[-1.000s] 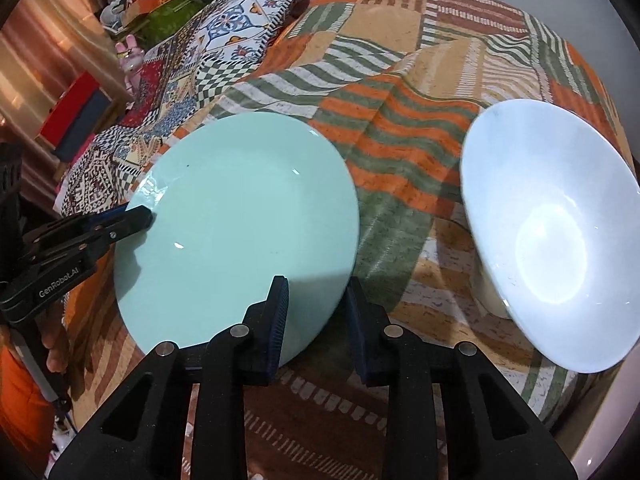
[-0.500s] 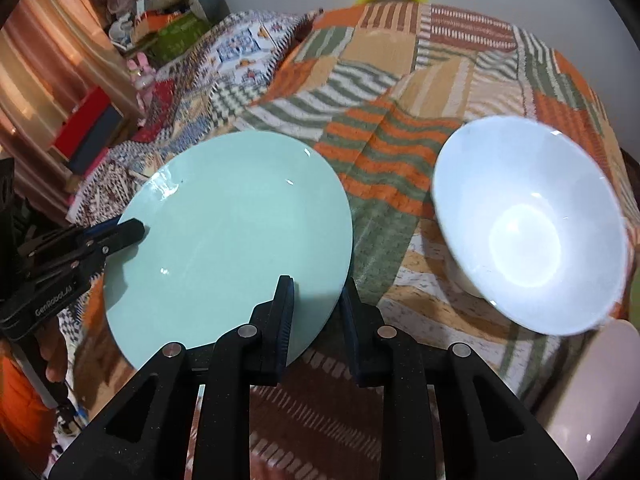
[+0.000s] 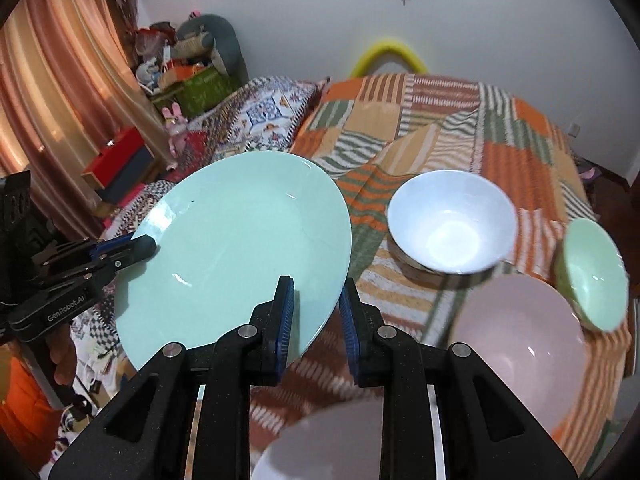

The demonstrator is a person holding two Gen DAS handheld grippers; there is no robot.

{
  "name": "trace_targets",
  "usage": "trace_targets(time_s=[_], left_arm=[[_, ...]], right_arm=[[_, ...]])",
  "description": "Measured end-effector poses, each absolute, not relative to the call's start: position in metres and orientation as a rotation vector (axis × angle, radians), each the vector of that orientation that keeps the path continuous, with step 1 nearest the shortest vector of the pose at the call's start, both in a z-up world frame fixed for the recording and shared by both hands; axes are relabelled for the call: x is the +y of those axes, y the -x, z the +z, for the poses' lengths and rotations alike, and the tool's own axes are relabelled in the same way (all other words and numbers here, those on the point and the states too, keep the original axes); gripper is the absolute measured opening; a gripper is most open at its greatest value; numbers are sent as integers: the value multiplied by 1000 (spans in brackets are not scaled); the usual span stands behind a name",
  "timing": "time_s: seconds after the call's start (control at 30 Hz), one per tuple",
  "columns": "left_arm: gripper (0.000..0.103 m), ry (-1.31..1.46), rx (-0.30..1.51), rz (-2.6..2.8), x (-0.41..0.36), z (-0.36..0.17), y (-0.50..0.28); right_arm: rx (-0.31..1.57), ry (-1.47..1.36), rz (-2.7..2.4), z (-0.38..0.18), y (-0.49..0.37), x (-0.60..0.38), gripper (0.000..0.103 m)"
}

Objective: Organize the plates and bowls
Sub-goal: 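Lift the mint green plate with the left gripper onto the plate stack in the right gripper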

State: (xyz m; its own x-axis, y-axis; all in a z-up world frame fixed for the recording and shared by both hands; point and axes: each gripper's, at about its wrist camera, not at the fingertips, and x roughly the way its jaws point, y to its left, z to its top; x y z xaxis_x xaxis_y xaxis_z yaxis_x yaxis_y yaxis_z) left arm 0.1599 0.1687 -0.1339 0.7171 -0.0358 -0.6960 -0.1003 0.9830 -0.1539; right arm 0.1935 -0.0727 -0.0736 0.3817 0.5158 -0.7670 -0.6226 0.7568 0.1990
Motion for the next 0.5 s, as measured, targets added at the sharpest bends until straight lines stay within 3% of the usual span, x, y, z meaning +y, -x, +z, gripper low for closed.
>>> trace_targets(time_s=[0.5], left_arm=[[20,169,788,-66,80,-120,-102]], right_arm=[[861,20,673,-56,-118,-169,21]])
